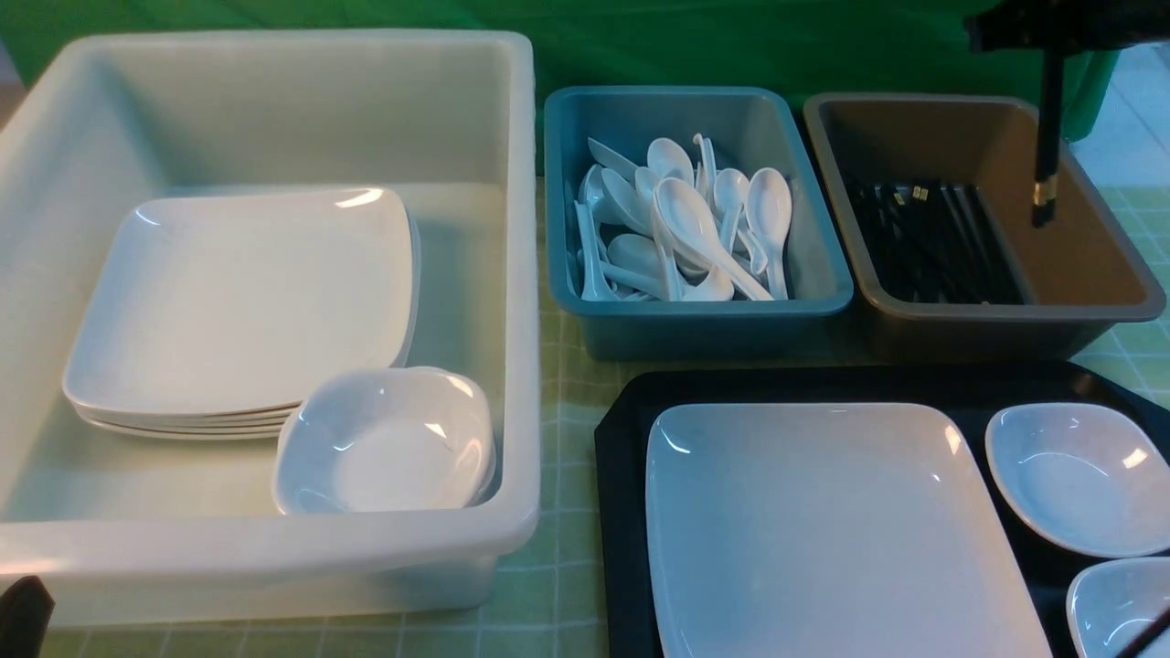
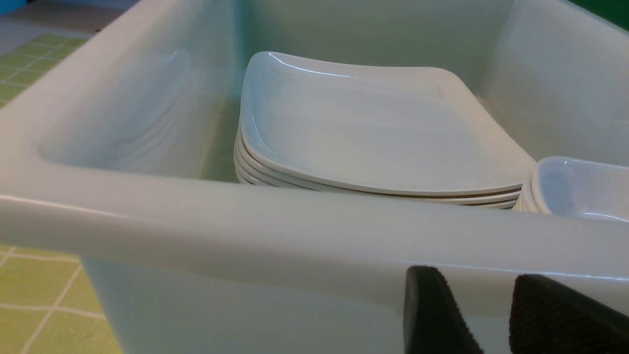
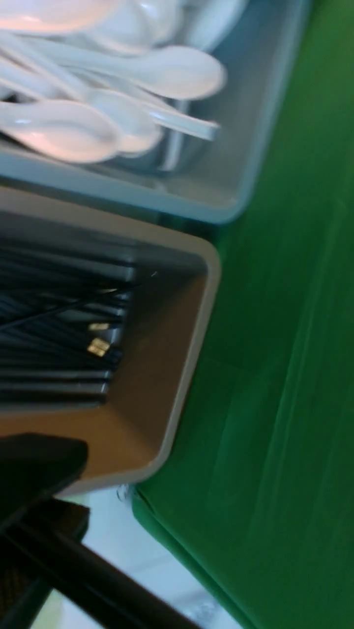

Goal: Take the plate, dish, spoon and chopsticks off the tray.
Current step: Use the right arm to put the chopsticks into the small storage box on the right

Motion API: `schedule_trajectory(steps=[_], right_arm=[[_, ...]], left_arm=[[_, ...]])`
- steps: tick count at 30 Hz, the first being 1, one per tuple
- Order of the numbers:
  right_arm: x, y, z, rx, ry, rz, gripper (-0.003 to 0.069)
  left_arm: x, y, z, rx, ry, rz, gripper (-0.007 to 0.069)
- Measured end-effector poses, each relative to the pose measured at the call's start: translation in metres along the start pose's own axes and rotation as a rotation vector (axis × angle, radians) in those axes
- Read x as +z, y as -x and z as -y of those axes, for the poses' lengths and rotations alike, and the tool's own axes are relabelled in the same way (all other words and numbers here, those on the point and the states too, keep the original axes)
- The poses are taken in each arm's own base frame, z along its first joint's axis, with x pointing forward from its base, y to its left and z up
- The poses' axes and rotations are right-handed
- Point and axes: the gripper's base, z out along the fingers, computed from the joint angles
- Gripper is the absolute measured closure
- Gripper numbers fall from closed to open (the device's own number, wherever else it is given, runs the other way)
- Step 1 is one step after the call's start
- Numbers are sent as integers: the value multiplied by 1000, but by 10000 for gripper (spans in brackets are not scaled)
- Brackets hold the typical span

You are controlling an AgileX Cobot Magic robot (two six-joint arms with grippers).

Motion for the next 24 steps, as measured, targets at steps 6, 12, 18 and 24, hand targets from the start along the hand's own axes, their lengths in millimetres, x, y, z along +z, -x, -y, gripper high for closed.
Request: schedule_trajectory(steps=[6, 12, 18, 24], right_arm=[[60, -24, -4, 135, -16, -109, 582], [97, -57, -14, 229, -23, -209, 496], [105, -66, -16, 244, -35, -249, 208], [75, -40, -4, 196, -78, -264, 170]], left_arm=[[0, 0, 0, 0, 0, 0, 402], [0, 0, 0, 0, 0, 1, 402], [0, 0, 0, 0, 0, 1, 402], [0, 0, 0, 0, 0, 1, 402]])
